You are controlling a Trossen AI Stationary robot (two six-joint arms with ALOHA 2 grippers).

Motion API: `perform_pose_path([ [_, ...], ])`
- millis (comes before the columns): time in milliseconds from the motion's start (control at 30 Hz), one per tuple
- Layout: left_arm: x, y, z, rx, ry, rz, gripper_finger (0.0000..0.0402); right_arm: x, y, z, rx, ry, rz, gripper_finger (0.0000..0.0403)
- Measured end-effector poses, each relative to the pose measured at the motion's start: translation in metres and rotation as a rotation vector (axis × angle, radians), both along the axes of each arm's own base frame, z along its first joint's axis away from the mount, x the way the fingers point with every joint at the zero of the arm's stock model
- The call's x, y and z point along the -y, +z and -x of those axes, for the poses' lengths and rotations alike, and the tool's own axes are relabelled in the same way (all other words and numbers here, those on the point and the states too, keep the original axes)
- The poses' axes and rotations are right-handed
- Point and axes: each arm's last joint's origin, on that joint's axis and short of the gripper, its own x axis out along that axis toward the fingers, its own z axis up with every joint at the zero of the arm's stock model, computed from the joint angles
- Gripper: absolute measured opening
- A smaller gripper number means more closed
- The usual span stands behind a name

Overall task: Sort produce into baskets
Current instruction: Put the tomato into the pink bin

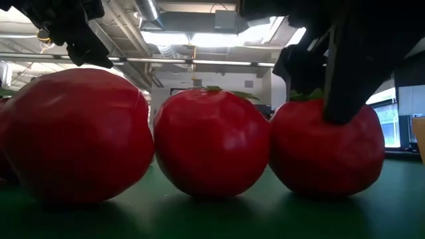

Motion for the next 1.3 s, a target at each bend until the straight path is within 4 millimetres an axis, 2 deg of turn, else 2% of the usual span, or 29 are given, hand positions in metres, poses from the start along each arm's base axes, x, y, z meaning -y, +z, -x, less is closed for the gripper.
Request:
perform_pose_path([
  [333, 0.0, -0.001, 0.001, -0.019, 0.001, -0.002, 0.021, 0.0, -0.005, -0.002, -0.019, -0.024, -0.028, 0.0315],
  [600, 0.0, -0.001, 0.001, -0.018, 0.001, -0.002, 0.021, 0.003, 0.0, -0.002, 0.006, -0.063, -0.004, 0.0248],
  [733, 0.0, -0.001, 0.001, -0.018, -0.004, -0.008, 0.021, 0.006, 0.006, -0.001, 0.018, -0.081, 0.029, 0.0239],
  [1033, 0.0, -0.001, 0.001, -0.019, -0.014, -0.022, 0.021, 0.018, 0.054, 0.0, 0.089, -0.109, 0.214, 0.0256],
  [1167, 0.0, -0.001, 0.001, -0.019, -0.014, -0.024, 0.021, 0.03, 0.082, -0.019, 0.249, -0.094, 0.304, 0.0256],
  [1300, 0.0, -0.001, 0.001, -0.02, -0.019, -0.03, 0.021, 0.054, 0.099, -0.051, 0.478, -0.062, 0.325, 0.0257],
])
